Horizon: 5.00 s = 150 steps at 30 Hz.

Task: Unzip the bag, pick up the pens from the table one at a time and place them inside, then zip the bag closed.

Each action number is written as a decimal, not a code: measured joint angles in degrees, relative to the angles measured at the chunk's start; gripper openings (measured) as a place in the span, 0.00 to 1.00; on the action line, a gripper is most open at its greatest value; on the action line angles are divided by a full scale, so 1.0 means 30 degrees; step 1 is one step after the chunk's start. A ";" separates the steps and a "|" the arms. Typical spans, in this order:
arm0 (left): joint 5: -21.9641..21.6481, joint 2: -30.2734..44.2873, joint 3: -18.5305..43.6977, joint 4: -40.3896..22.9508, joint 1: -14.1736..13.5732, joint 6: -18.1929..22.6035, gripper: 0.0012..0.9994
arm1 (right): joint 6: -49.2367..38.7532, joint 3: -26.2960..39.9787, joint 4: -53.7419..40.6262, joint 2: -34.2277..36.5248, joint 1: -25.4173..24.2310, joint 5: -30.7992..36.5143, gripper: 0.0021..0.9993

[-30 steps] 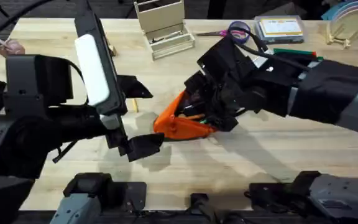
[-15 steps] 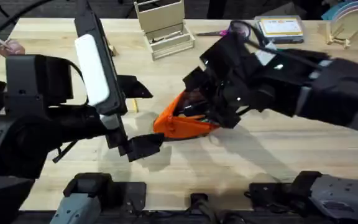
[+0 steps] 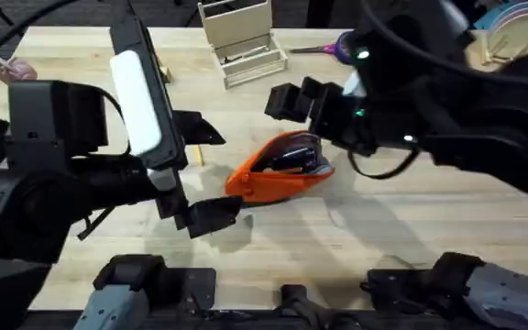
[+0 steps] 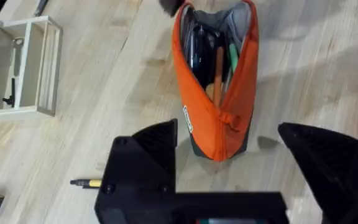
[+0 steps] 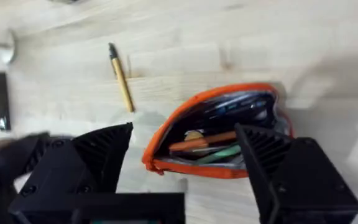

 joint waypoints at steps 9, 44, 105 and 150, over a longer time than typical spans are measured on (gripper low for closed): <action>-0.0005 0.0000 0.0000 0.0370 0.0000 0.0000 0.99 | -0.5700 0.0000 -0.1015 -0.2878 0.0000 0.0061 1.00; -0.8212 0.0137 0.0000 0.8026 0.0000 -1.4393 0.99 | -1.0053 0.0000 -0.3053 -0.6080 -0.4077 0.0141 1.00; -1.5086 1.4608 0.3548 0.7516 -0.0532 -2.5421 1.00 | -1.0053 0.0000 -0.3060 -0.6080 -0.4080 0.0141 1.00; -1.7121 1.7005 0.4568 0.7672 -0.2288 -2.8589 0.04 | -1.0053 0.0000 -0.3060 -0.6075 -0.4076 0.0141 1.00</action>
